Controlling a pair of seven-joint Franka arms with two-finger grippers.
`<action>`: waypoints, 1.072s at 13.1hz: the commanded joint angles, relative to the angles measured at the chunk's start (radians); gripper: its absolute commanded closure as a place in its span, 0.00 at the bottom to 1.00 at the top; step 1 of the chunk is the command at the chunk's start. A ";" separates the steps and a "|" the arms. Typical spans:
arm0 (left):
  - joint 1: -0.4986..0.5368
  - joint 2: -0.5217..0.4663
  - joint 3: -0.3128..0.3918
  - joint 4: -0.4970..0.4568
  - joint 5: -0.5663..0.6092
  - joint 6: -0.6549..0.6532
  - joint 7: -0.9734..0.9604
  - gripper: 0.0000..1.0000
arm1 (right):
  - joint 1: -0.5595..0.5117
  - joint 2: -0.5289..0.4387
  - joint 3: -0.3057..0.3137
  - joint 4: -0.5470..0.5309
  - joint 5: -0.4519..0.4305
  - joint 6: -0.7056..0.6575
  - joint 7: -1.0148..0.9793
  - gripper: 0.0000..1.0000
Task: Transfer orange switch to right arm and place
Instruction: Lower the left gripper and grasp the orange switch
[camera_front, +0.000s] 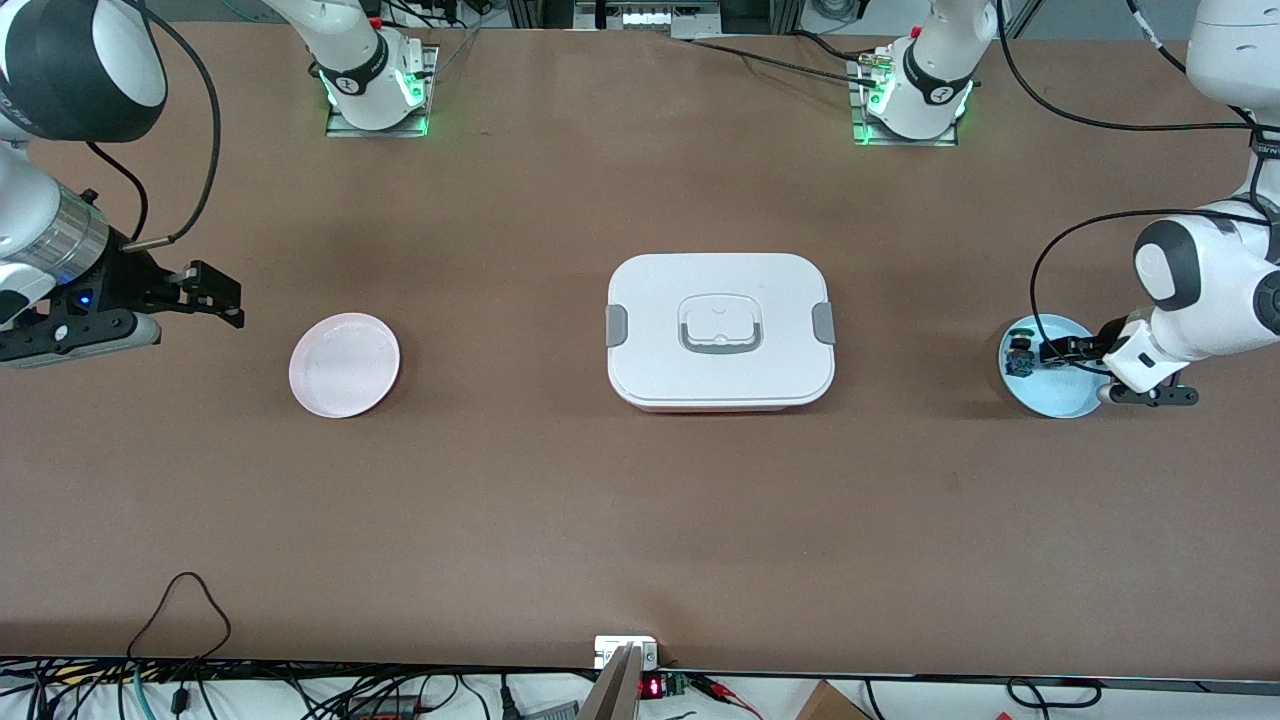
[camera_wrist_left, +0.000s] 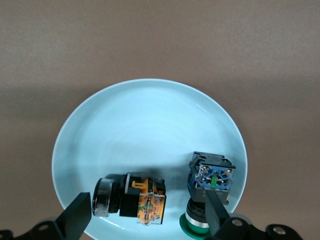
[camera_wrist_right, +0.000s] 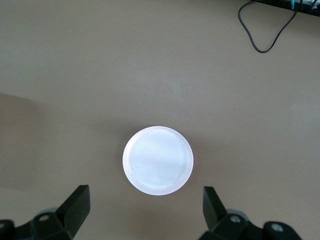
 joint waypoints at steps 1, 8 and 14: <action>0.019 0.014 -0.007 -0.005 0.025 0.024 0.023 0.00 | 0.002 0.005 0.004 0.012 0.004 -0.001 0.015 0.00; 0.028 0.022 -0.006 -0.004 0.023 0.027 0.055 0.00 | 0.012 0.003 0.006 0.012 0.004 -0.001 0.015 0.00; 0.034 0.036 -0.007 -0.004 0.023 0.039 0.148 0.00 | 0.008 0.005 0.006 0.012 0.005 0.009 0.015 0.00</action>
